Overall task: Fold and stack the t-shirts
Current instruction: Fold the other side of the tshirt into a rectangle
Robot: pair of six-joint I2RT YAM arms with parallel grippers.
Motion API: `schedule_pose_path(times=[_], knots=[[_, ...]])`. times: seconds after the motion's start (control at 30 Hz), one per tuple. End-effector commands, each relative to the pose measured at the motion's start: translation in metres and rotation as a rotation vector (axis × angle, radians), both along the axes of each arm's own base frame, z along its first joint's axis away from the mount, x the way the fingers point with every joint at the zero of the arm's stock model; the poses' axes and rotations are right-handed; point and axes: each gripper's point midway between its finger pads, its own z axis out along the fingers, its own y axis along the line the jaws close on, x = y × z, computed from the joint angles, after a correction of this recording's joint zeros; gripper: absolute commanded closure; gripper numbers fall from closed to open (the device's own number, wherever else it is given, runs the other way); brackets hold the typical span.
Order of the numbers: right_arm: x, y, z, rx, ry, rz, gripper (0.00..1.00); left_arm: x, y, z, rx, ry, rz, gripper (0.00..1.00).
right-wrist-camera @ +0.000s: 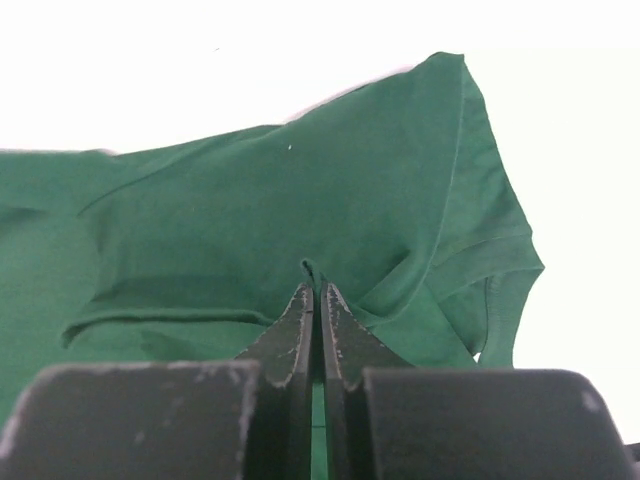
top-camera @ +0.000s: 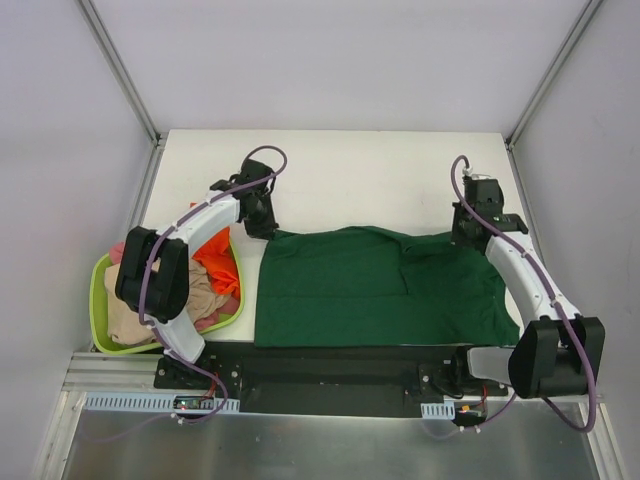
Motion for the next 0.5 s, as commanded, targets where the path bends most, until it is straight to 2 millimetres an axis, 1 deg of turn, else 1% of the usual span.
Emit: schedule_pose_path(times=[0.0, 0.2, 0.27, 0.37, 0.47], knots=[[-0.004, -0.016, 0.012, -0.06, -0.009, -0.049, 1.0, 0.02, 0.004, 0.031, 0.039, -0.162, -0.043, 1.0], [0.02, -0.012, 0.033, -0.026, -0.031, -0.046, 0.99, 0.041, 0.001, 0.033, 0.057, -0.186, -0.04, 1.0], [0.026, -0.009, 0.037, -0.018, -0.027, -0.042, 1.0, 0.045, 0.0, 0.031, 0.055, -0.182, -0.037, 1.0], [0.025, -0.008, 0.038, -0.006, -0.013, -0.046, 0.99, 0.042, 0.0, 0.027, 0.055, -0.17, -0.03, 1.0], [0.016, -0.007, 0.035, 0.001, 0.001, -0.042, 1.0, 0.034, 0.004, 0.023, 0.06, -0.165, -0.016, 1.0]])
